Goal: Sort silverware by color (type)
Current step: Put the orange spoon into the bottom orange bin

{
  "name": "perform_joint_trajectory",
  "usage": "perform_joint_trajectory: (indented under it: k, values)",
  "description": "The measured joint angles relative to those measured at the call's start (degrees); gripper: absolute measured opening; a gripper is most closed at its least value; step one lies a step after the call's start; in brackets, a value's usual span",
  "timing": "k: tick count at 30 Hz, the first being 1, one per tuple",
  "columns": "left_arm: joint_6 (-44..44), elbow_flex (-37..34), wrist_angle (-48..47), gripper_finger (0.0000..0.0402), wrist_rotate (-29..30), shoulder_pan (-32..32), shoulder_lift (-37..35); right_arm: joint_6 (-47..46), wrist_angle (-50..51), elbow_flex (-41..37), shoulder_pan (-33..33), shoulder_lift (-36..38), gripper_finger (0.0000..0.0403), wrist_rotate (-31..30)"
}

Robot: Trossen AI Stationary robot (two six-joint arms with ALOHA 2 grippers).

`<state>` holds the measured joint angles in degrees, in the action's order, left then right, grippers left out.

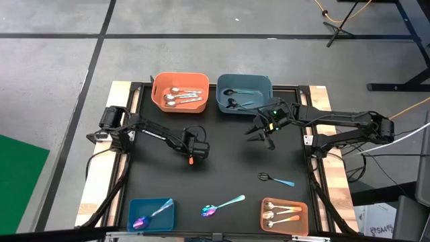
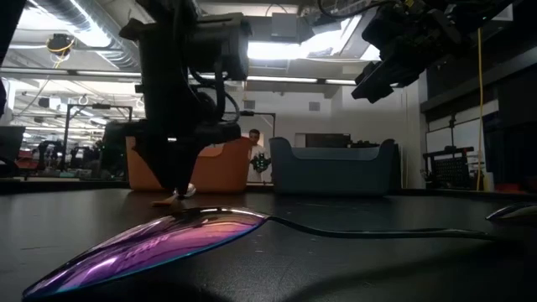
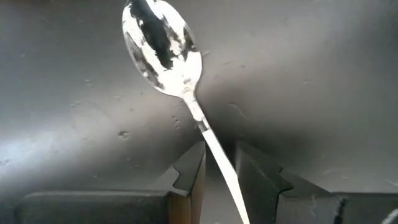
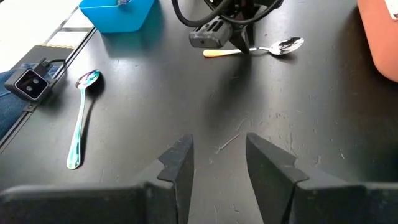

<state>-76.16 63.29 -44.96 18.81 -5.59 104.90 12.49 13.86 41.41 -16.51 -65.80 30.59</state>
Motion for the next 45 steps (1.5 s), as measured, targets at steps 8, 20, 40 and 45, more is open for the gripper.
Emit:
perform_joint_trajectory:
  k: [8, 20, 40, 45]
  values:
    - [0.08, 0.04, 0.21, 0.0082, 0.18, 0.58, 1.79, 0.0, 0.09, 0.0, 0.02, 0.0, 0.0133, 0.02]
    - [0.02, 0.06, 1.18, 0.0082, 0.23, 0.58, 2.22, 0.0, 0.04, 0.0, 0.01, 0.0, 0.0133, 0.0]
    - [-0.25, 0.07, 2.1, 0.0007, -0.05, 0.58, 2.25, 0.0, 0.67, 0.0, 0.01, 0.0, 0.0133, 0.0]
    - [-0.23, 0.07, 2.13, 0.0007, -0.03, 0.58, 2.26, 0.0, 3.41, 0.0, 0.02, 0.0, 0.0133, 0.0]
